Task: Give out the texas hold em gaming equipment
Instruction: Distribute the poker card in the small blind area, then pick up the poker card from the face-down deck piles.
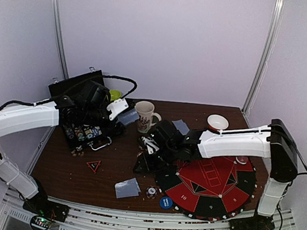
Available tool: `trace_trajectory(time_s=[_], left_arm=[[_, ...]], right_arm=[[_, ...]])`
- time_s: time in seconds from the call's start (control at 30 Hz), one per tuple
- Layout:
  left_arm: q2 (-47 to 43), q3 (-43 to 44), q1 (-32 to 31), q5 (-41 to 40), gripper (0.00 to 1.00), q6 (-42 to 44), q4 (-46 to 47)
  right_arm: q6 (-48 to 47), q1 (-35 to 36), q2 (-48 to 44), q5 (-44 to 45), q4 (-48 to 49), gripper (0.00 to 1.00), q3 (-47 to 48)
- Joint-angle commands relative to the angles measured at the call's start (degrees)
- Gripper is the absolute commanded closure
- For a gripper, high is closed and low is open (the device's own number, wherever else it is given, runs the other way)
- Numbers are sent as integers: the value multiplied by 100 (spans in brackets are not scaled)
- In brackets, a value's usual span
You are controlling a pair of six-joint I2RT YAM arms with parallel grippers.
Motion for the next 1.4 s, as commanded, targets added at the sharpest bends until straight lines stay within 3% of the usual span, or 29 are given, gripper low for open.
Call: trace_trajectory(time_s=[0.0, 0.1, 0.17, 0.23, 0.27, 0.4, 0.5, 0.7, 1.0, 1.37], left_arm=[[-168, 9, 25, 88, 48, 3, 324], [-227, -4, 24, 146, 48, 20, 330], [-268, -36, 21, 210, 48, 49, 364], [-289, -64, 18, 281, 48, 83, 381], [-290, -76, 18, 316, 48, 95, 383], [-309, -132, -13, 506, 48, 168, 427], [-415, -256, -47, 632, 48, 248, 561], [-536, -412, -65, 826, 48, 354, 722], [-463, -414, -76, 738, 48, 377, 739], [-413, -426, -74, 635, 48, 379, 739]], right_arm=[[-681, -528, -739, 444, -489, 55, 305], [-1010, -1006, -1158, 431, -679, 39, 317], [-1193, -1290, -1357, 459, -770, 24, 368], [-1449, -1440, -1499, 432, -736, 3, 537], [-1619, -1455, -1525, 369, -680, 0, 646], [-2178, -1461, -1289, -301, -497, 0, 1239], [-2574, -1470, -819, -503, -908, 0, 1982], [-2339, -1476, 128, -1221, -938, 4, 2969], [-2157, -1477, 779, -1200, -741, 17, 3450], [-2702, -1443, 1296, -1288, -1662, 20, 4161]])
